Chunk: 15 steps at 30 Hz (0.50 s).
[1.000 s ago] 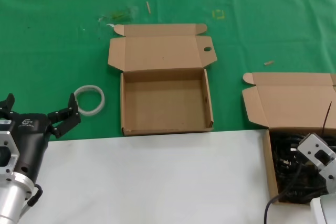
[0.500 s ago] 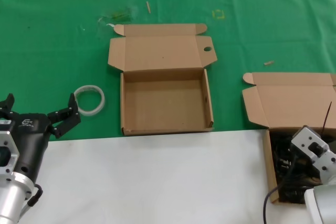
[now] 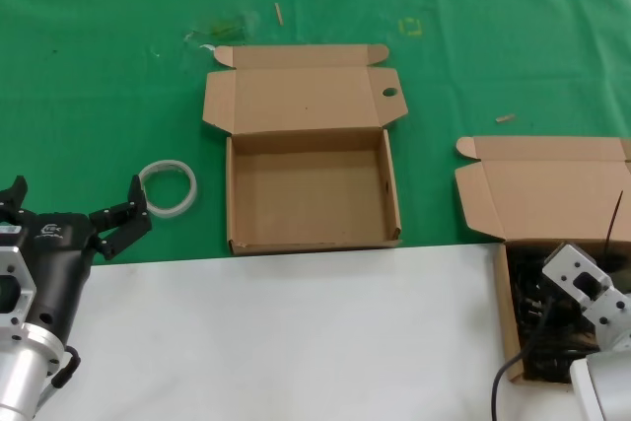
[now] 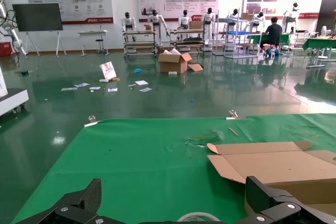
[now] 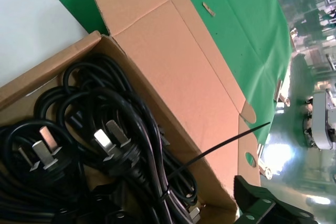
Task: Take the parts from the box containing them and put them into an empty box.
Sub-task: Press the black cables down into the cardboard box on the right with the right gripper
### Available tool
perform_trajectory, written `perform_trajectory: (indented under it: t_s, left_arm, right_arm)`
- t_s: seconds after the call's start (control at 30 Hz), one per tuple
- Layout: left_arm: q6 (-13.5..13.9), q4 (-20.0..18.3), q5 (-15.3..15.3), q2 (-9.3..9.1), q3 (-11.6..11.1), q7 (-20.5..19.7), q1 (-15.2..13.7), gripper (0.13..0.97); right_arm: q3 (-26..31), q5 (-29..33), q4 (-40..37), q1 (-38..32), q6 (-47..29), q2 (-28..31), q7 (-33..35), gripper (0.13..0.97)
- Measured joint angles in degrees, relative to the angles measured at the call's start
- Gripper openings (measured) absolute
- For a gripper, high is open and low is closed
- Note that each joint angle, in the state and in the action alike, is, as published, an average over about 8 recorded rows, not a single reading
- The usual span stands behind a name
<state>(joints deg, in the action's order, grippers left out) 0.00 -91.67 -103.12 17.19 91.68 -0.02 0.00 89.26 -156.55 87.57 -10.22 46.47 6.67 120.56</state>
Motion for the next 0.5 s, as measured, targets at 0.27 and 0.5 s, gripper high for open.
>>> perform_trajectory:
  t_s: [0.27, 0.5]
  left_arm:
    - [0.0, 0.0, 0.0, 0.0, 0.0, 0.0, 0.0, 0.966]
    - [0.0, 0.0, 0.0, 0.0, 0.0, 0.0, 0.0, 0.966]
  right_arm:
    - [-0.52, -0.84, 1.23, 1.42, 0.1, 0.0, -0.22, 0.644]
    - [-0.91, -1.11, 2.19, 2.87, 0.3, 0.0, -0.89, 0.481]
